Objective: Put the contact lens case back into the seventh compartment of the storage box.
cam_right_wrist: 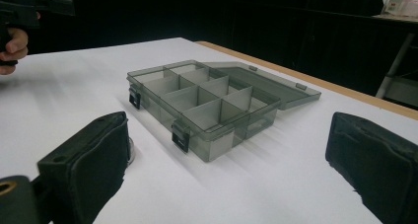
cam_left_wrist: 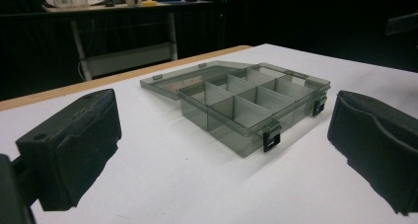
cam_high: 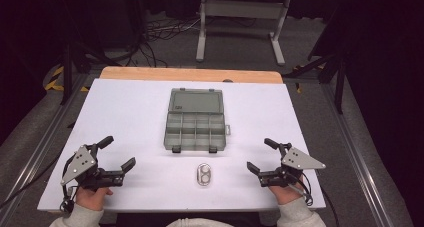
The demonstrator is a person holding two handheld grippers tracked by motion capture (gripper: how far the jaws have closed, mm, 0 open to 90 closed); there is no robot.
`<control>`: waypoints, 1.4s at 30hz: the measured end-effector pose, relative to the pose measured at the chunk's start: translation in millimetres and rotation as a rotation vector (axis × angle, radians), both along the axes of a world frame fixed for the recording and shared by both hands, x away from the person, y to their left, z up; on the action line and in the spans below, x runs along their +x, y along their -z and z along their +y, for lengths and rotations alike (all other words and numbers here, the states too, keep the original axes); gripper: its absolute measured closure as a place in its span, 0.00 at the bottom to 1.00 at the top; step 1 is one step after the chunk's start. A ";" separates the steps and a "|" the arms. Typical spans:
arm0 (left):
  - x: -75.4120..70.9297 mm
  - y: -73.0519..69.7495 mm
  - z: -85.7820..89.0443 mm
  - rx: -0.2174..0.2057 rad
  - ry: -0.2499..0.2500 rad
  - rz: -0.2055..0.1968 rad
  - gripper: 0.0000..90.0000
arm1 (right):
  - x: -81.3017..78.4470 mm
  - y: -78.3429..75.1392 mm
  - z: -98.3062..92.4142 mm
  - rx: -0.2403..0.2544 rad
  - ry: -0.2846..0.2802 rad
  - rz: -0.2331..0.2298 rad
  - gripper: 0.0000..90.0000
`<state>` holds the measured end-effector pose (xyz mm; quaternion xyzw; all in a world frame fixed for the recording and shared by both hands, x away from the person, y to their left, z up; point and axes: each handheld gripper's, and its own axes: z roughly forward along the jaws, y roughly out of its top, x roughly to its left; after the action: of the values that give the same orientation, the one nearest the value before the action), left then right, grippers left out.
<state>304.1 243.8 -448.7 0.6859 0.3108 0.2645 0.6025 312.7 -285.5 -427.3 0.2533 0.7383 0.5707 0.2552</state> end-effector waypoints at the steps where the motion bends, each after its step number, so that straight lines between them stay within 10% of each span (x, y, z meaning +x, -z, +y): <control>1: 0.0 0.0 0.0 0.000 0.000 0.000 0.00 | -0.2 -0.2 0.0 -0.005 0.003 -0.002 0.04; 24: 0.0 0.0 0.9 0.014 -0.008 0.005 0.00 | 5.2 -6.2 6.3 -0.034 -0.034 0.026 0.05; 42: -0.4 0.0 0.2 0.017 0.001 0.002 0.00 | 23.0 -29.9 54.4 -0.104 -0.198 0.045 0.05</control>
<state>303.8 244.0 -448.7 0.6912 0.3090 0.2663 0.5965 335.7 -231.1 -397.4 0.1782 0.7938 0.5482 0.1938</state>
